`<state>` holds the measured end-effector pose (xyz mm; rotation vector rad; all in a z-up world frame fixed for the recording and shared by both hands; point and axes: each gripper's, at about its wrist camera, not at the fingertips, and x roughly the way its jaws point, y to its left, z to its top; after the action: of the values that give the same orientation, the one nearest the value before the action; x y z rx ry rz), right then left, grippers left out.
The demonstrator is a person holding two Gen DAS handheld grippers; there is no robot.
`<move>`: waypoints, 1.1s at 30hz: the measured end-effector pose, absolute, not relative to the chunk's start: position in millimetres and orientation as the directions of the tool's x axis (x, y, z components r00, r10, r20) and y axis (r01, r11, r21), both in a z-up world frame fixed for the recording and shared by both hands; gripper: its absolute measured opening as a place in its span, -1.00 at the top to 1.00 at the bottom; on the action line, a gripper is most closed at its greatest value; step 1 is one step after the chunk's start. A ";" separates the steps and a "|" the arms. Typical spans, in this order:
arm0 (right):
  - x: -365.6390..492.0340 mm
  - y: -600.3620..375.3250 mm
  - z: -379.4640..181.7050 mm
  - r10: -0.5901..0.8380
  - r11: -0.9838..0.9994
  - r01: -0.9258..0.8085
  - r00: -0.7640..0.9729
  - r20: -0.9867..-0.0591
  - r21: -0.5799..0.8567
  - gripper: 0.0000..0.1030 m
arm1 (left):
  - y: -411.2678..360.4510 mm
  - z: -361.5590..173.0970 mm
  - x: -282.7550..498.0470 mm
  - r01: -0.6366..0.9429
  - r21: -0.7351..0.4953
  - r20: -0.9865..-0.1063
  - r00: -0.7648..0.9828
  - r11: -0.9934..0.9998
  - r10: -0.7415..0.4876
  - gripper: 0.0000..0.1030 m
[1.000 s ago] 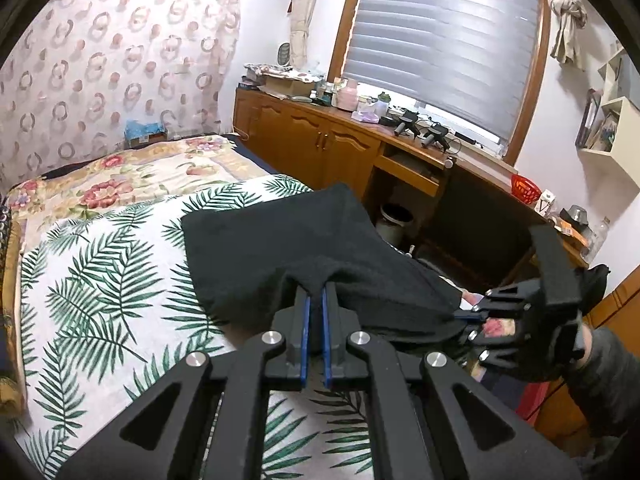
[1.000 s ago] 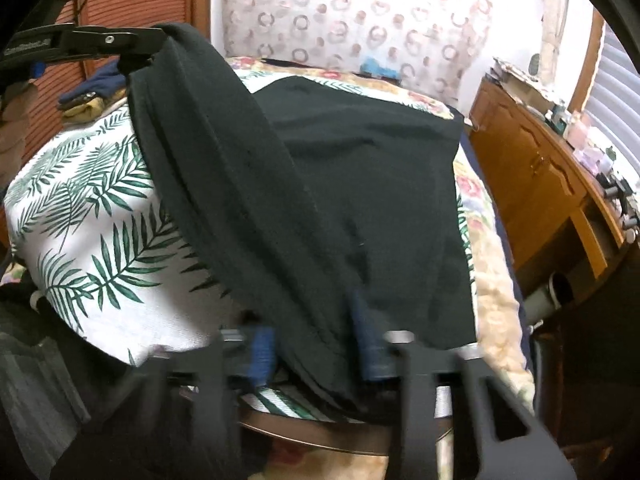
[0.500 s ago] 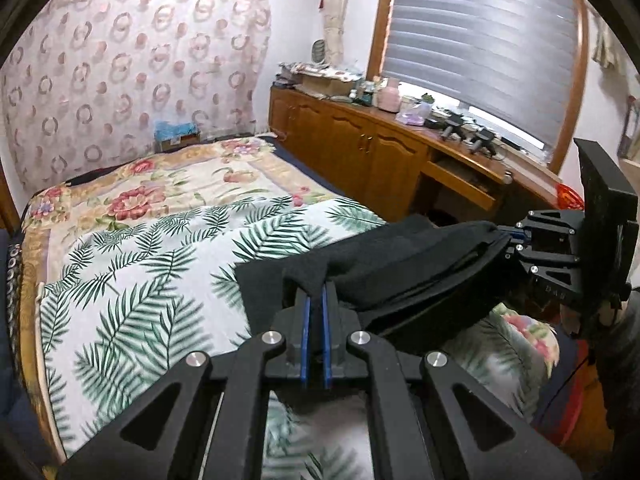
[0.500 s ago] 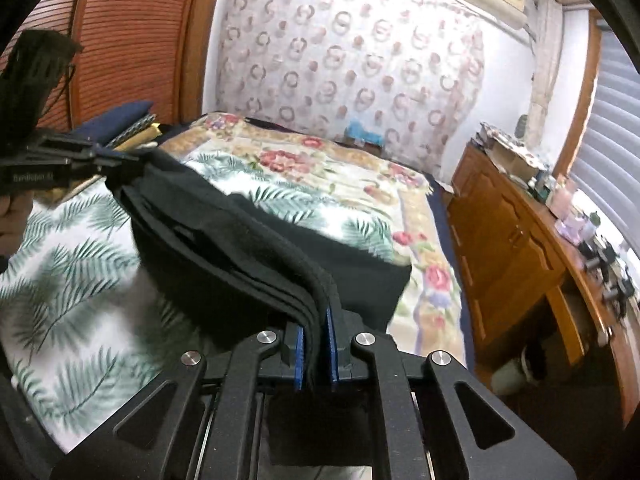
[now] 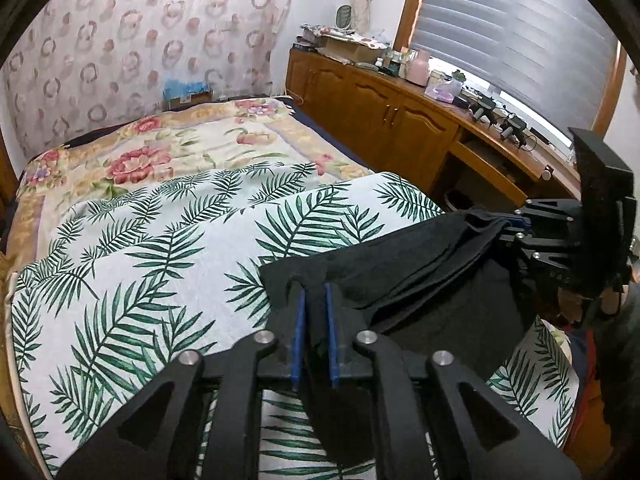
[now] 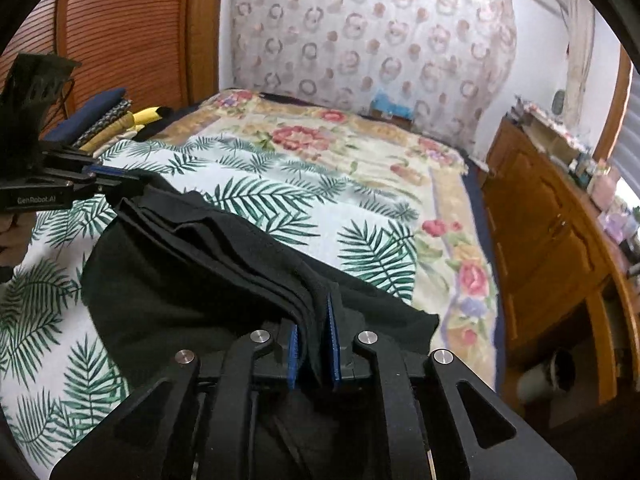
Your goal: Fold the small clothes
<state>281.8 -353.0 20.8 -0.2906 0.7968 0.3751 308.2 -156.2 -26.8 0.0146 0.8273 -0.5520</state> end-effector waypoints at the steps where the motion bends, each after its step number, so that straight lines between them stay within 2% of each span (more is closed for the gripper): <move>1: 285.3 -354.8 18.7 0.226 0.896 -0.433 0.633 -0.740 -0.097 0.80 | -154.0 -24.1 308.5 0.472 -0.201 -0.695 0.549 0.858 -0.464 0.55; 4: 296.5 -356.7 19.4 0.243 0.896 -0.438 0.623 -0.744 -0.074 0.73 | -147.1 -14.9 307.5 0.470 -0.206 -0.673 0.569 0.858 -0.473 0.29; 8: 311.0 -360.3 26.2 0.248 0.898 -0.434 0.632 -0.734 -0.070 0.60 | -146.0 -14.1 306.0 0.485 -0.209 -0.674 0.558 0.849 -0.484 0.20; 14: 342.0 -376.6 48.2 0.152 0.948 -0.301 0.712 -0.685 -0.104 0.47 | -154.5 -26.2 305.9 0.503 -0.203 -0.701 0.525 0.840 -0.484 0.19; 19: 340.3 -387.9 63.7 0.140 0.958 -0.270 0.727 -0.672 -0.093 0.46 | -166.1 -36.5 312.8 0.515 -0.179 -0.727 0.504 0.838 -0.465 0.19; 22: 321.8 -391.4 68.6 0.145 0.958 -0.273 0.727 -0.671 -0.090 0.34 | -171.1 -43.1 324.0 0.514 -0.153 -0.742 0.504 0.844 -0.442 0.19; 24: 310.0 -392.6 68.0 0.157 0.955 -0.286 0.718 -0.679 -0.082 0.22 | -171.7 -47.7 334.5 0.503 -0.145 -0.751 0.505 0.852 -0.426 0.19; 33: 271.9 -387.4 38.5 0.164 0.943 -0.326 0.634 -0.756 -0.069 0.17 | -168.6 -61.7 354.5 0.473 -0.172 -0.765 0.488 0.864 -0.419 0.18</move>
<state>271.9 -387.4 38.5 -0.2067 0.8399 0.2822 354.5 -168.6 -61.7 0.0646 0.9116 -0.5424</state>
